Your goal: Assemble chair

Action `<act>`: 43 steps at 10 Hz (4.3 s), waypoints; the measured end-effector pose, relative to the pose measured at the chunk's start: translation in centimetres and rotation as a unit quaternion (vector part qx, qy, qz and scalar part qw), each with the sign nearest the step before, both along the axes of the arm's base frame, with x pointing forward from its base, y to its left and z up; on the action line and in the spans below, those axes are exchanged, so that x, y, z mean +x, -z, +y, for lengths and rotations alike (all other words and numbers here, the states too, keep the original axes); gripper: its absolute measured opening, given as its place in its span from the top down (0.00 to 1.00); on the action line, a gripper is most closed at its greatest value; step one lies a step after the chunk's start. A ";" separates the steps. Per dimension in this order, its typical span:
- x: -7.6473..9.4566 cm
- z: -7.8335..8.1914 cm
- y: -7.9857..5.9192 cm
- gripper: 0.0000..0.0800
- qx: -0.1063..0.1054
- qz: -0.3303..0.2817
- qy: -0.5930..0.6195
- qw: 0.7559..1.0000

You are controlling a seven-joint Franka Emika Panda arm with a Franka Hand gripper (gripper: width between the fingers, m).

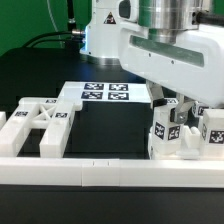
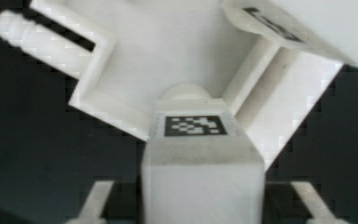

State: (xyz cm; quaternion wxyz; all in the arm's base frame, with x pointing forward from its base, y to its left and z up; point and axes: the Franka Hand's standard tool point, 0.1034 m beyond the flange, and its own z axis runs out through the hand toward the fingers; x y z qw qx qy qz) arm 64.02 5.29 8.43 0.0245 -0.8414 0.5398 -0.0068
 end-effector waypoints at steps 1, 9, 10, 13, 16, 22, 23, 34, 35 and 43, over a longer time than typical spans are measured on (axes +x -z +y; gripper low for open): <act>0.0 0.0 0.0 0.64 0.001 0.000 0.012 1.000; 0.3 0.3 -0.3 0.19 -0.010 -0.011 -0.240 0.971; 0.3 0.2 -0.3 0.19 -0.011 -0.012 -0.275 0.961; 0.3 0.2 -0.4 0.19 -0.019 -0.017 -0.424 0.905; 0.3 0.2 -0.3 0.19 -0.023 -0.020 -0.523 0.852; 0.5 0.0 -0.4 0.34 -0.036 -0.024 -0.617 0.786; 0.5 -0.1 -0.3 0.34 -0.036 -0.024 -0.616 0.787; 0.6 -0.6 -0.2 0.64 -0.021 -0.026 -0.295 0.955; 0.6 -0.5 -0.2 0.64 -0.023 -0.022 -0.266 0.963; 0.5 -0.9 0.0 0.64 0.016 -0.043 0.063 0.997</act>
Offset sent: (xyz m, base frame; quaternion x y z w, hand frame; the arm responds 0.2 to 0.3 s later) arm 0.0035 0.0048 0.0061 -0.0174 -0.0041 -0.0822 0.9965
